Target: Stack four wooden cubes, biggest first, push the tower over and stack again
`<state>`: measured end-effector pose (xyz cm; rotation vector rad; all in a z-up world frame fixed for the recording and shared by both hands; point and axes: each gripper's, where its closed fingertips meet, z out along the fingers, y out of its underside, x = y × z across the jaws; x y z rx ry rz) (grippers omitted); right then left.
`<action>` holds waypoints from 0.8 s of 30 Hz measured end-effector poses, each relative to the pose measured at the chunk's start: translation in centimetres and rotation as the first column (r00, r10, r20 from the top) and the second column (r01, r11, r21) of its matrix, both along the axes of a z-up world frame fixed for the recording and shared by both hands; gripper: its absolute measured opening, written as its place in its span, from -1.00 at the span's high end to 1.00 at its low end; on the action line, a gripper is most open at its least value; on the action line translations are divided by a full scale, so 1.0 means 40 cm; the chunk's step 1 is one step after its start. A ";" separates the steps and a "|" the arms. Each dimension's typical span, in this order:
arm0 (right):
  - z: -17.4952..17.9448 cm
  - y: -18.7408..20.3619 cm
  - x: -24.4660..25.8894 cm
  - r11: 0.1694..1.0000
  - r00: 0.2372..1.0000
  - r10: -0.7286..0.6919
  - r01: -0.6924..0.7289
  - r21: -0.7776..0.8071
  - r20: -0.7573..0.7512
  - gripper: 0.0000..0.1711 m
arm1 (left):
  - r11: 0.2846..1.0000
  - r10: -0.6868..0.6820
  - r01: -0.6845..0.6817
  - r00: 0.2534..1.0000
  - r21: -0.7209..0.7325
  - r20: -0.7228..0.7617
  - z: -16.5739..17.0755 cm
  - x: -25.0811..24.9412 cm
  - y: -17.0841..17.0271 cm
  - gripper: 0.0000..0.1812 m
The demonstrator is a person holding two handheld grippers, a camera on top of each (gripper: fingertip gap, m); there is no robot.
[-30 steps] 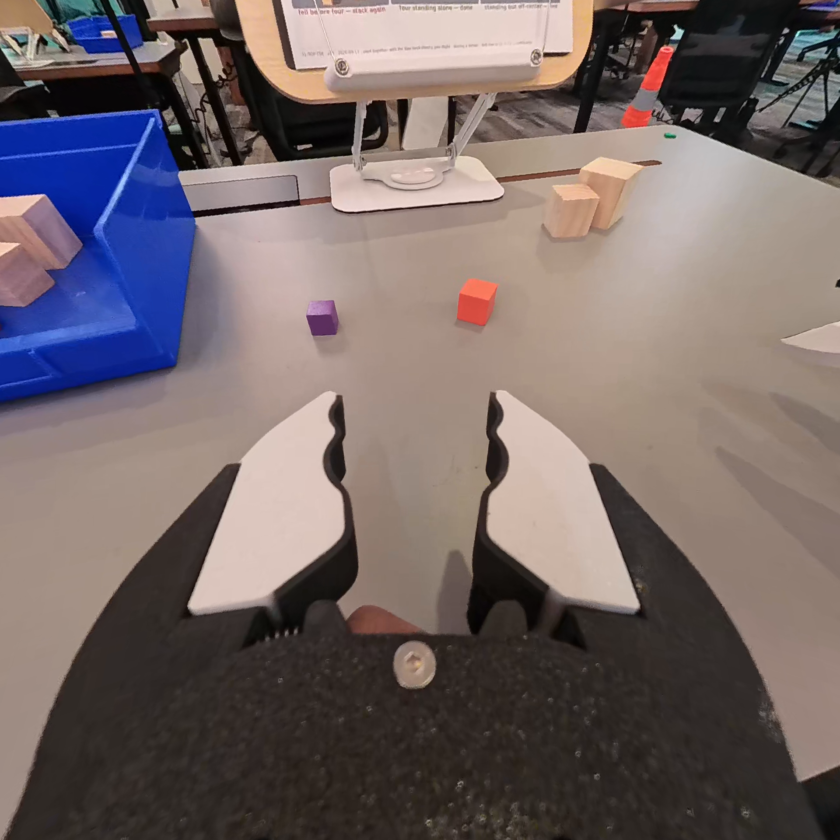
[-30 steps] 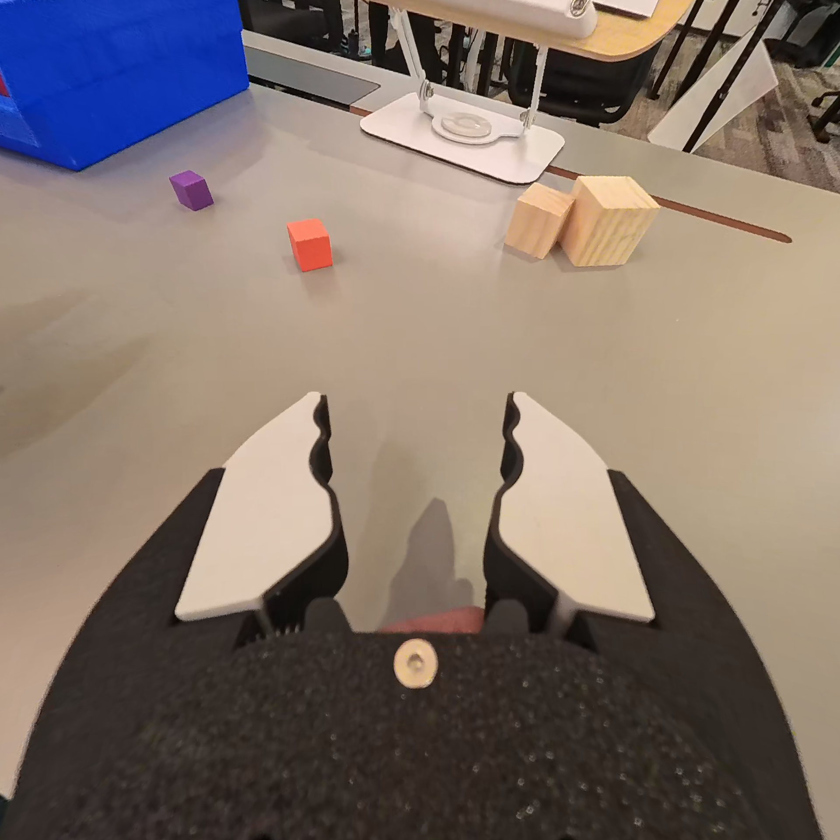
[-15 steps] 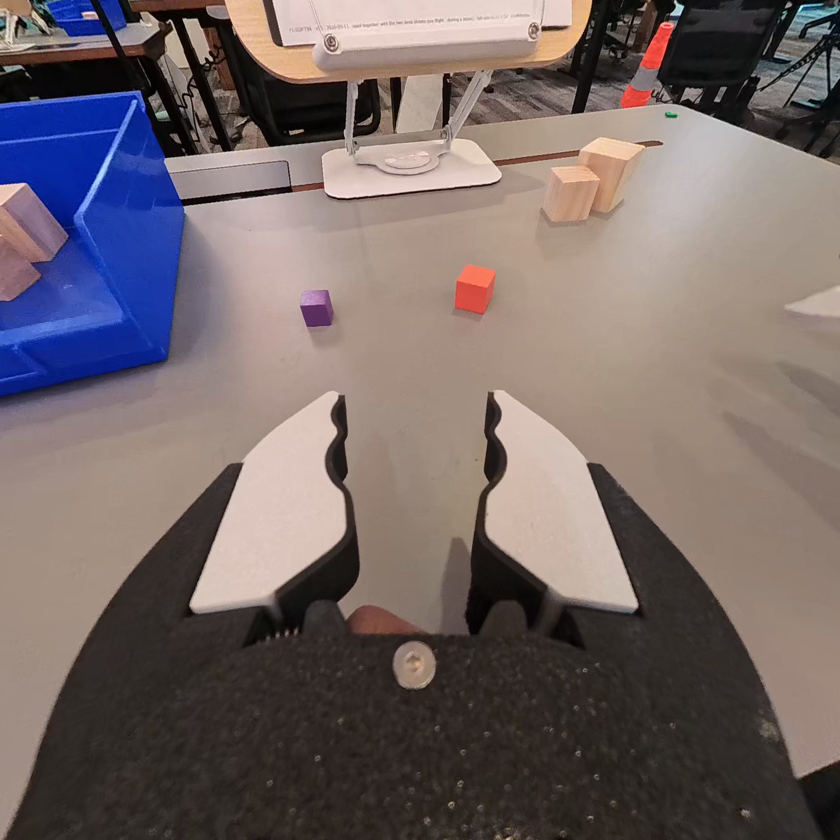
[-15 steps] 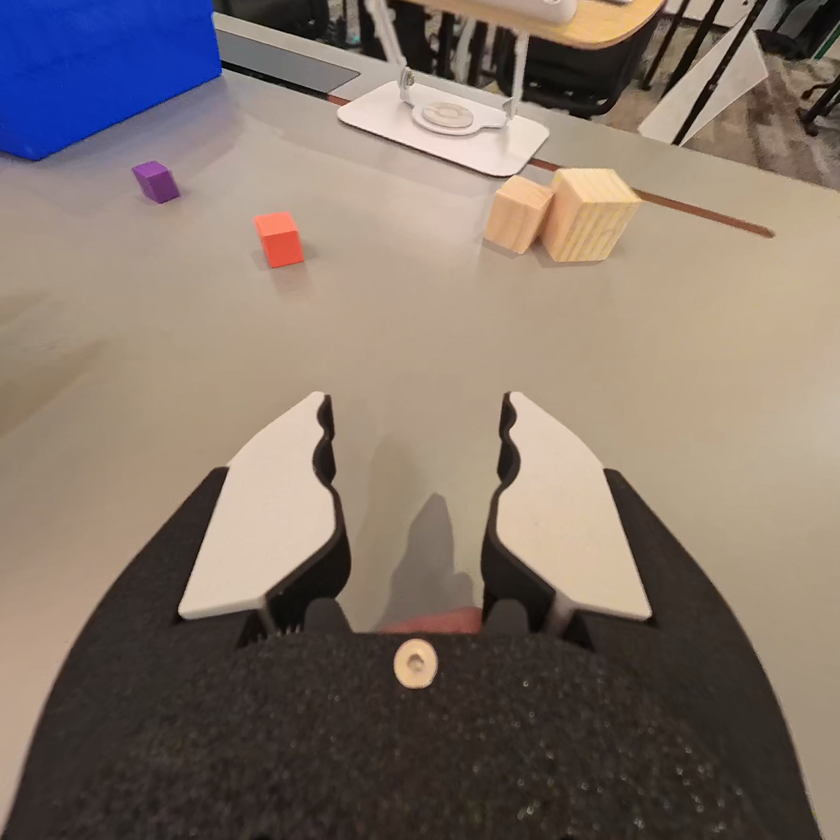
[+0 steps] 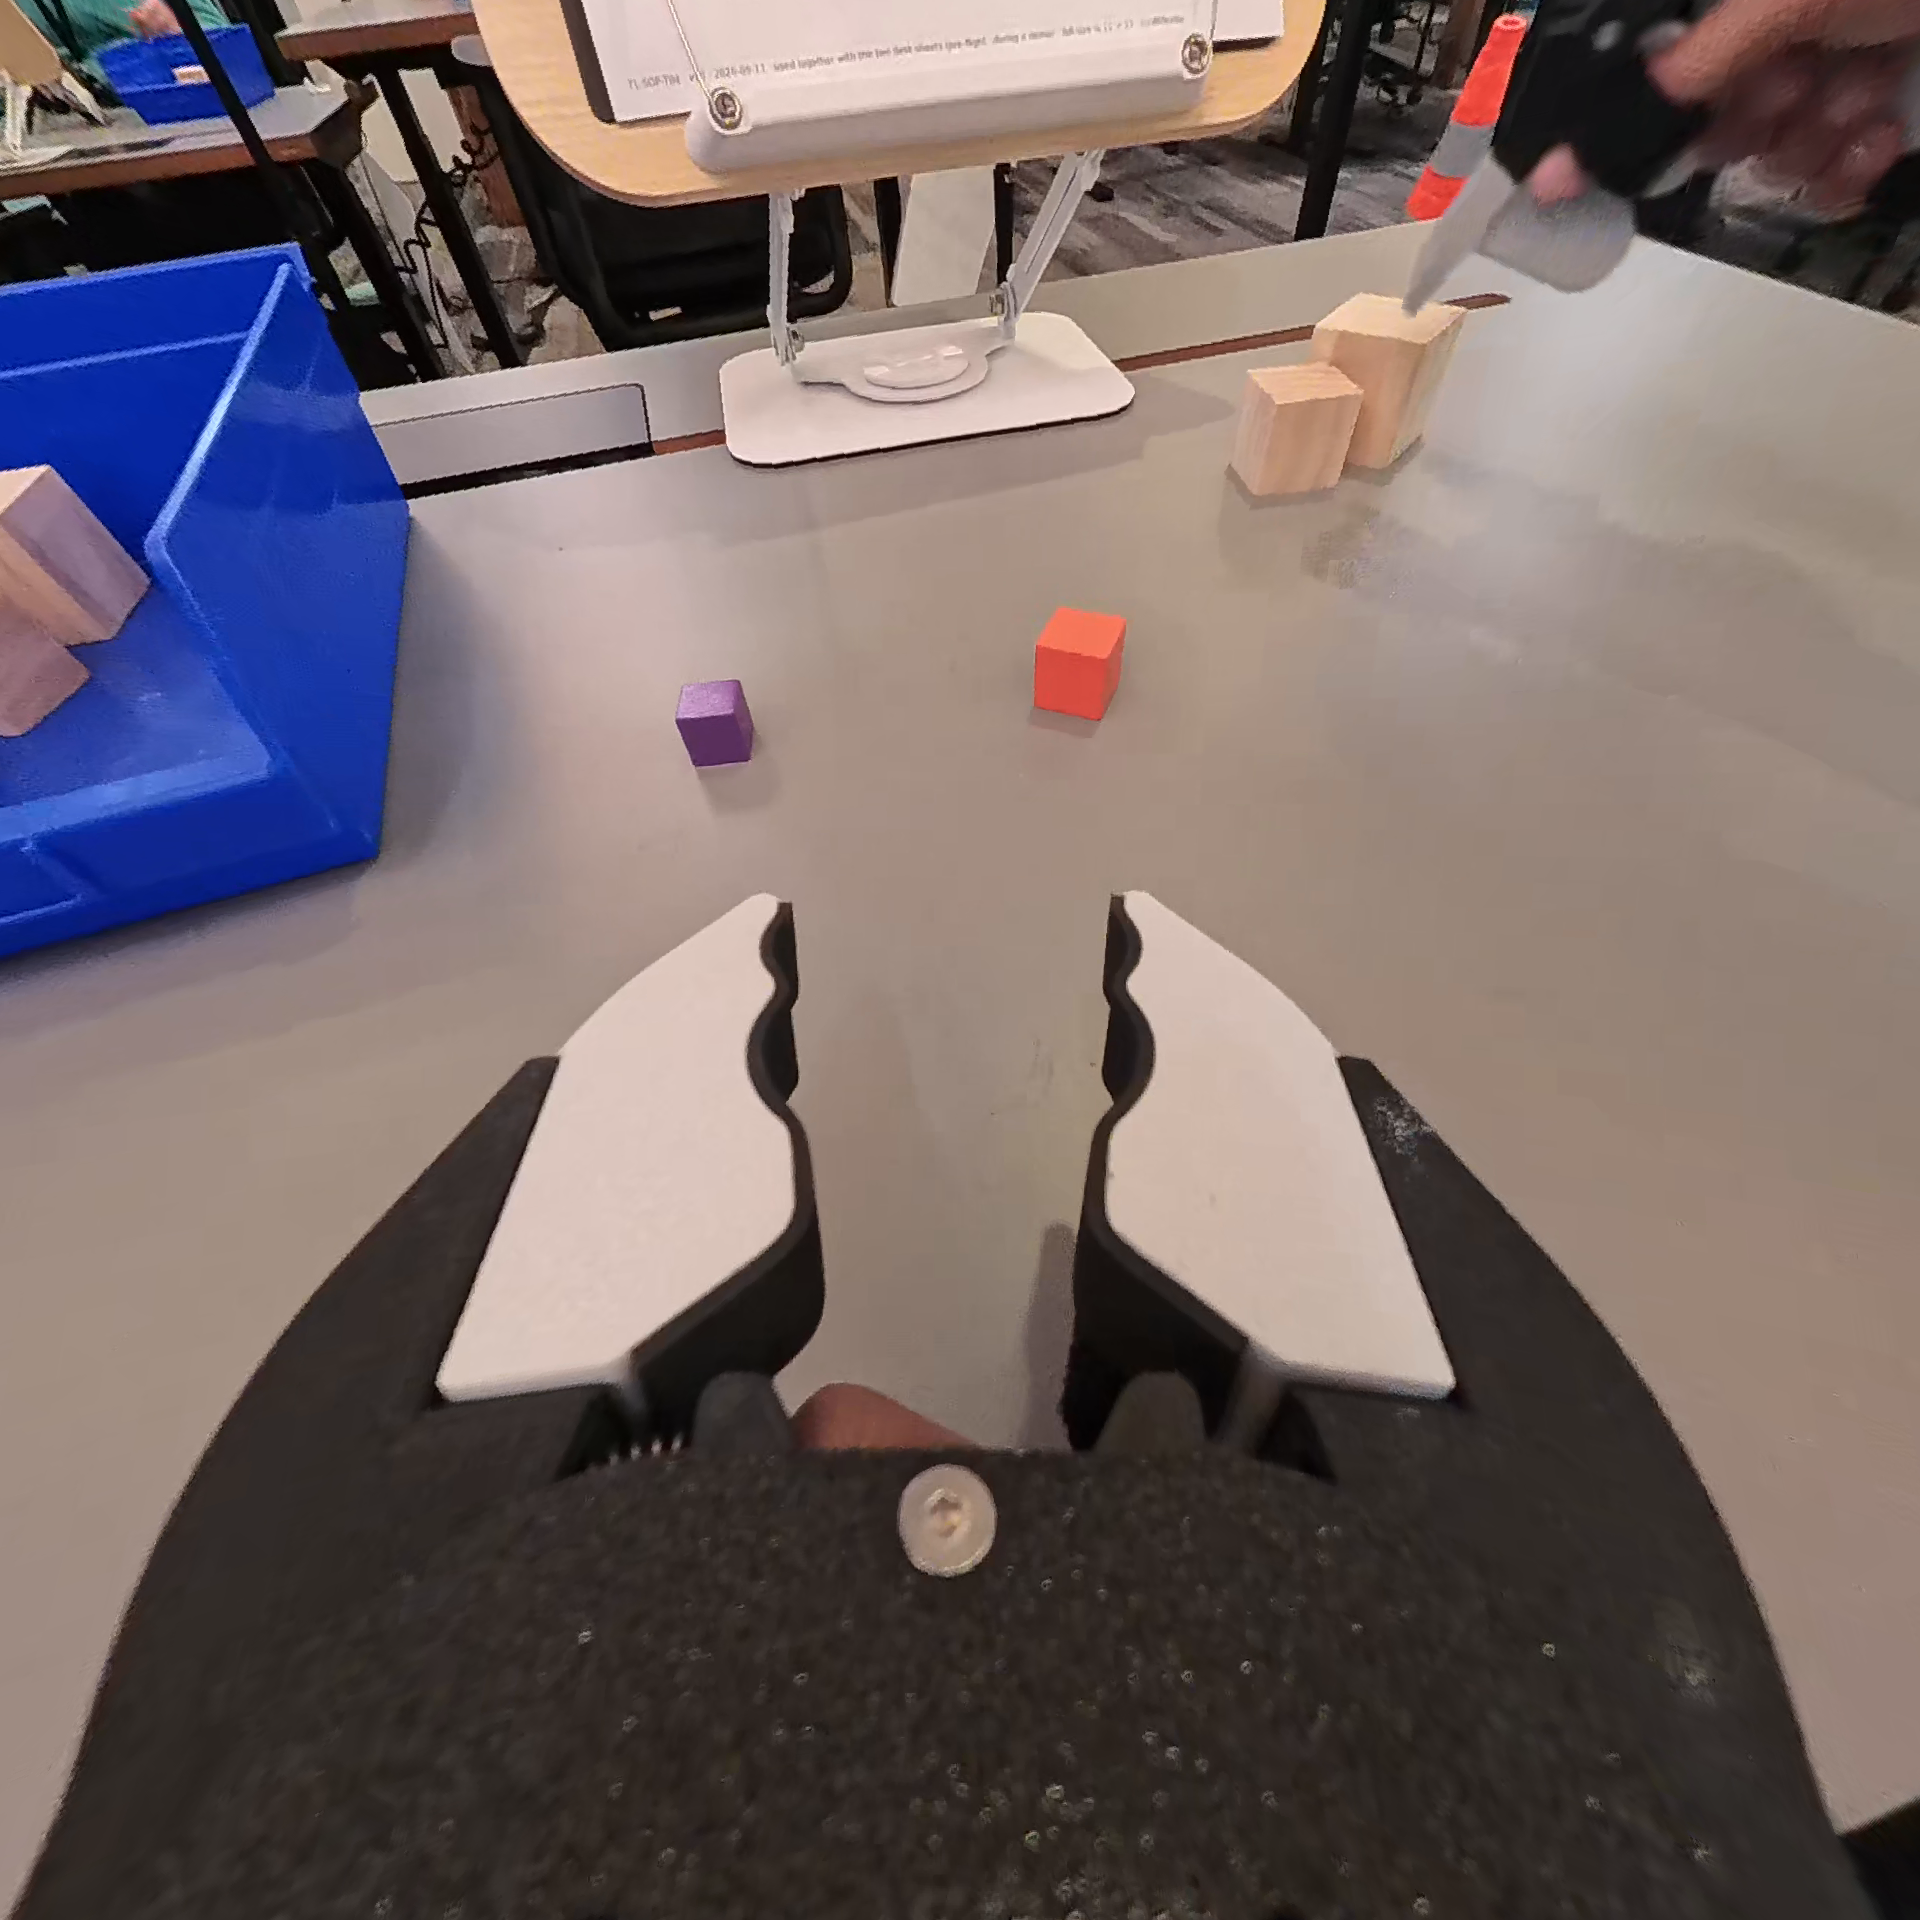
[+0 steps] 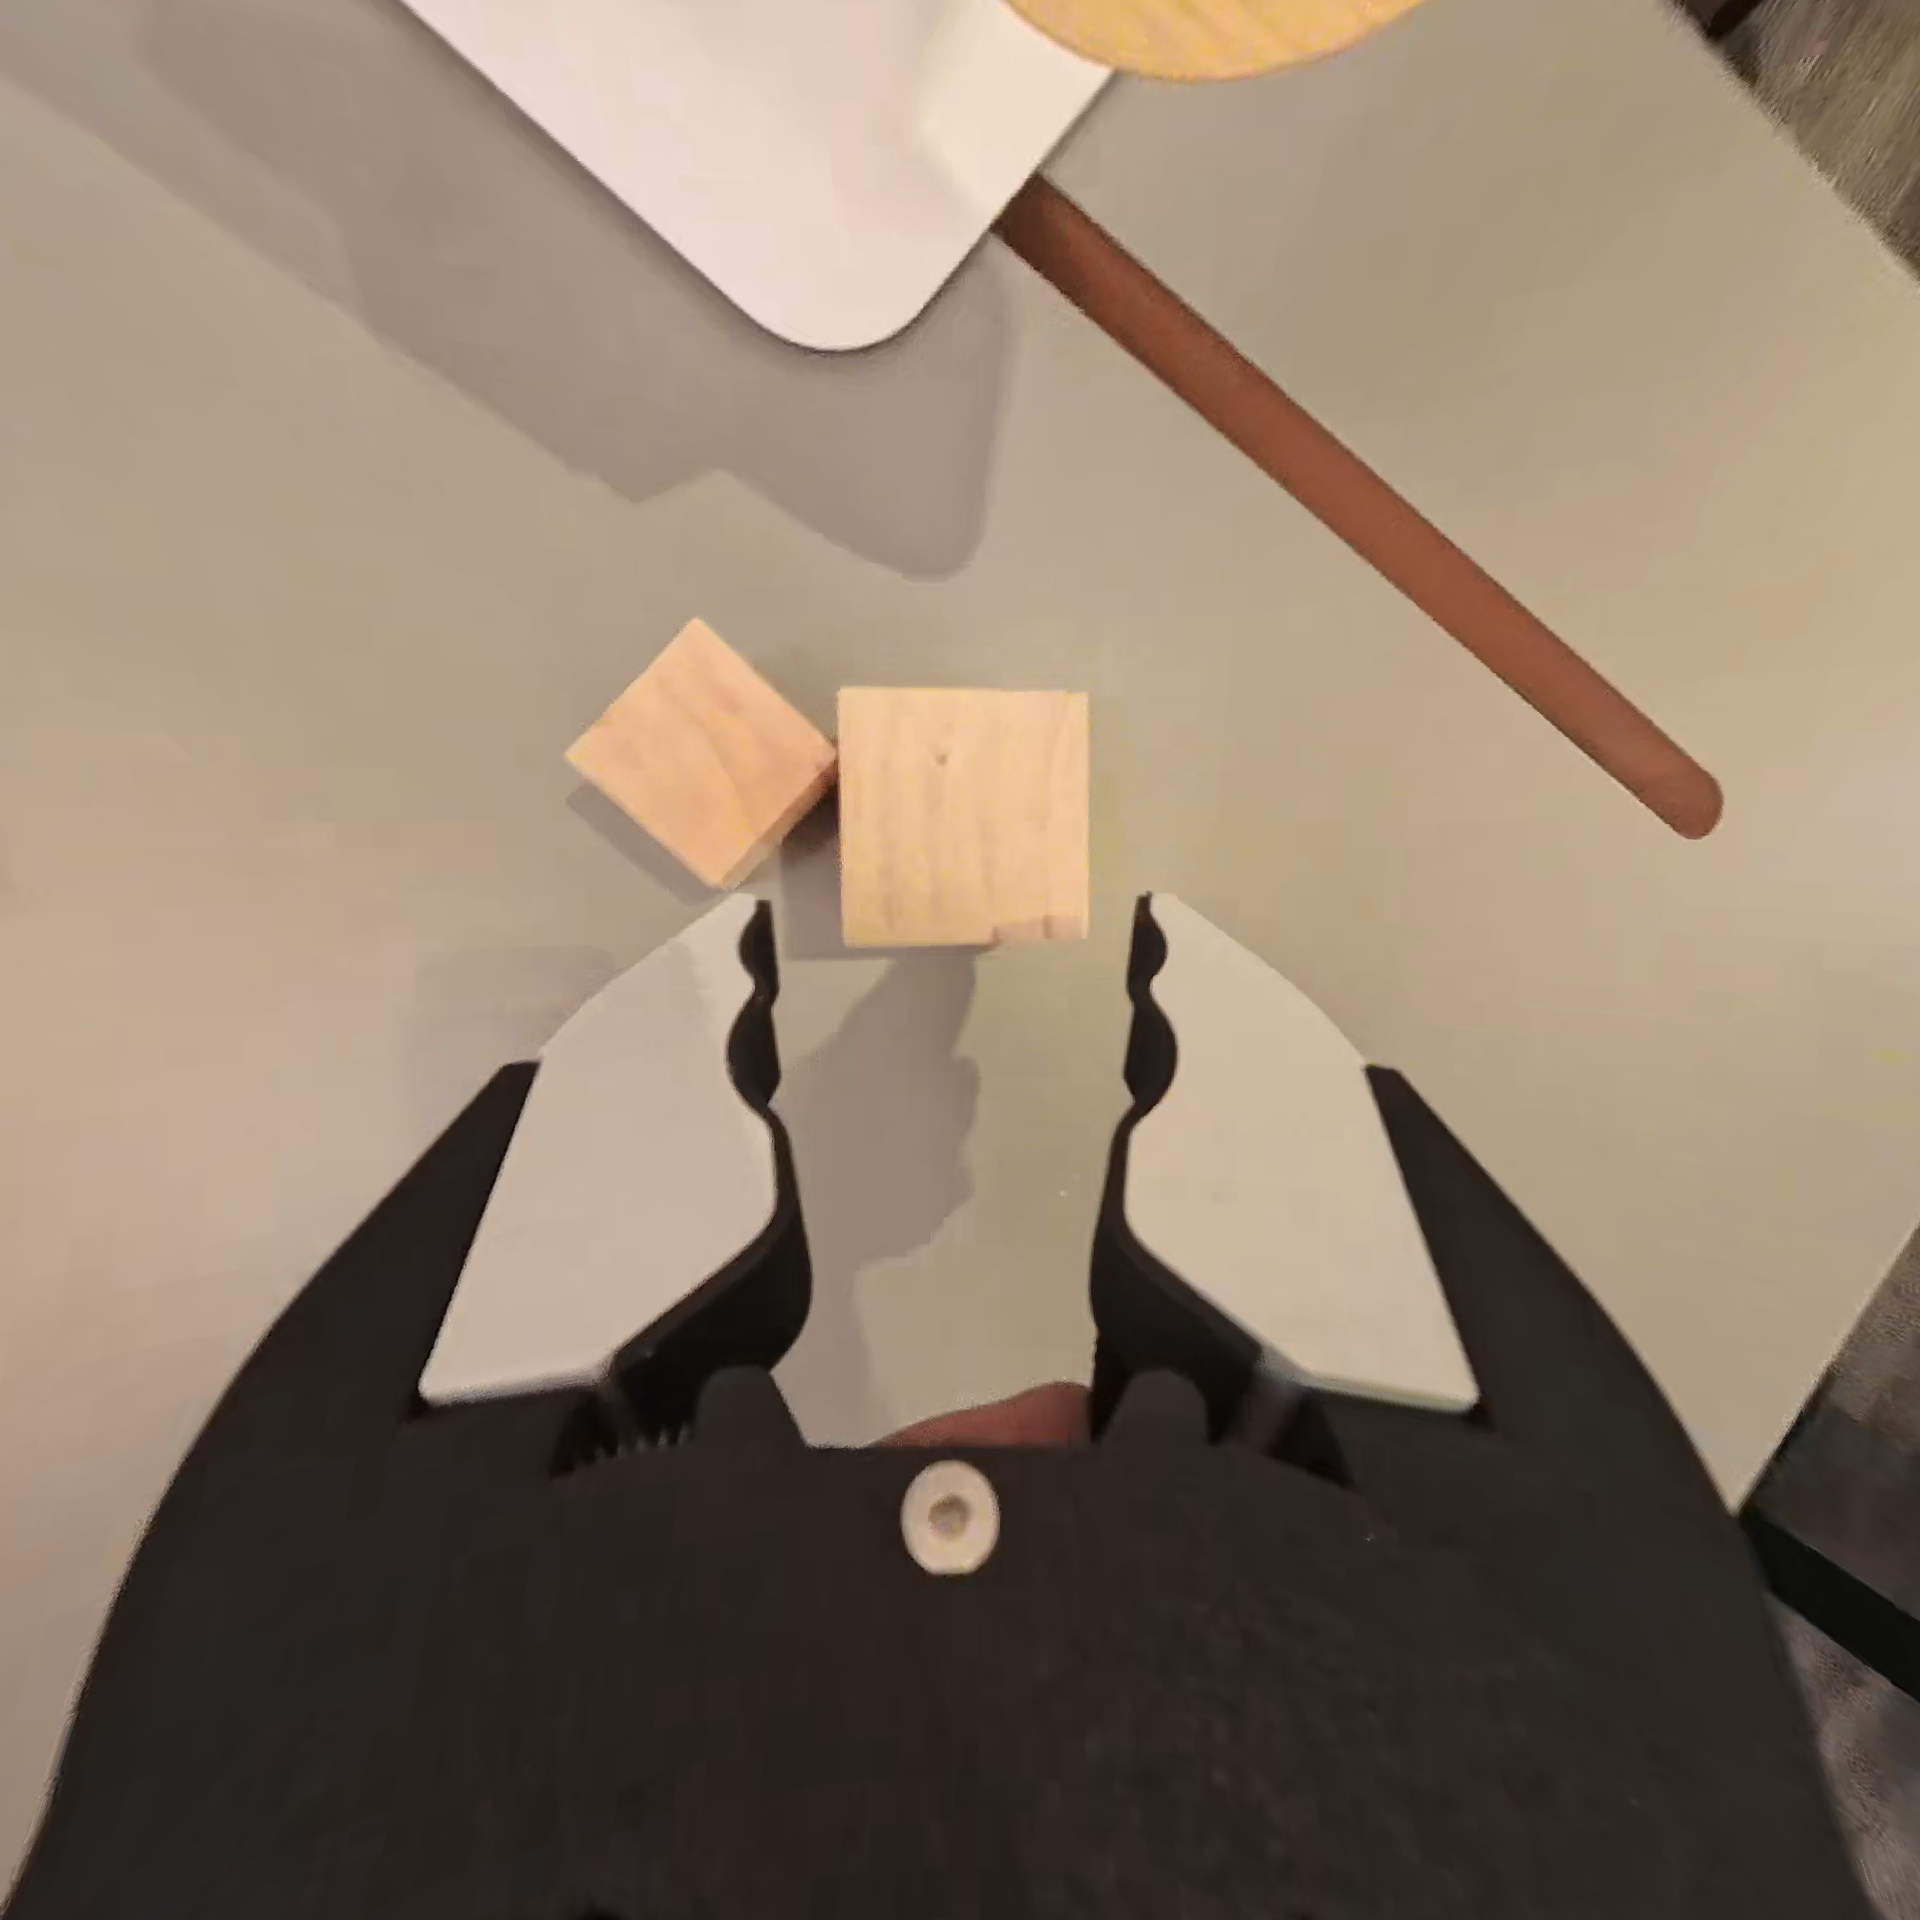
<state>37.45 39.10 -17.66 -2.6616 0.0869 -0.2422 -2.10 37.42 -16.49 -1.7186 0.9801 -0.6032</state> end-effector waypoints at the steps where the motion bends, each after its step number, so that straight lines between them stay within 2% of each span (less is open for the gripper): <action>1: -0.011 0.012 0.005 0.999 1.000 0.011 -0.011 -0.047 0.002 0.22 | 1.000 -0.001 0.001 1.000 -0.002 -0.002 -0.002 0.000 0.001 0.38; 5: -0.060 0.036 0.015 0.979 1.000 0.030 -0.030 -0.200 -0.001 0.17 | 1.000 0.002 -0.002 1.000 0.000 -0.010 -0.008 -0.005 0.009 0.38; 6: -0.067 0.038 0.026 0.975 1.000 0.024 -0.020 -0.220 0.013 0.24 | 1.000 0.004 -0.004 1.000 -0.003 -0.010 -0.009 -0.007 0.012 0.38; 10: -0.117 0.023 0.041 0.951 1.000 0.017 -0.022 -0.308 -0.016 0.15 | 1.000 0.007 -0.007 1.000 -0.015 -0.003 -0.010 -0.012 0.021 0.39; 12: -0.140 0.023 0.038 0.949 0.999 0.022 -0.034 -0.314 -0.044 0.23 | 1.000 0.008 -0.008 1.000 -0.019 -0.003 -0.014 -0.013 0.023 0.39; 17: -0.114 0.038 0.051 0.972 1.000 0.025 -0.029 -0.234 -0.017 0.25 | 1.000 -0.003 0.003 1.000 -0.020 -0.013 -0.019 -0.008 0.018 0.40; 21: -0.004 0.024 0.010 0.996 0.995 0.080 -0.078 -0.046 0.064 0.25 | 1.000 -0.009 0.009 1.000 -0.013 -0.008 -0.013 -0.007 0.014 0.40; 24: 0.093 -0.026 -0.086 0.979 0.988 0.117 -0.131 0.153 0.097 0.25 | 1.000 -0.012 0.012 1.000 -0.010 -0.007 -0.012 -0.007 0.013 0.41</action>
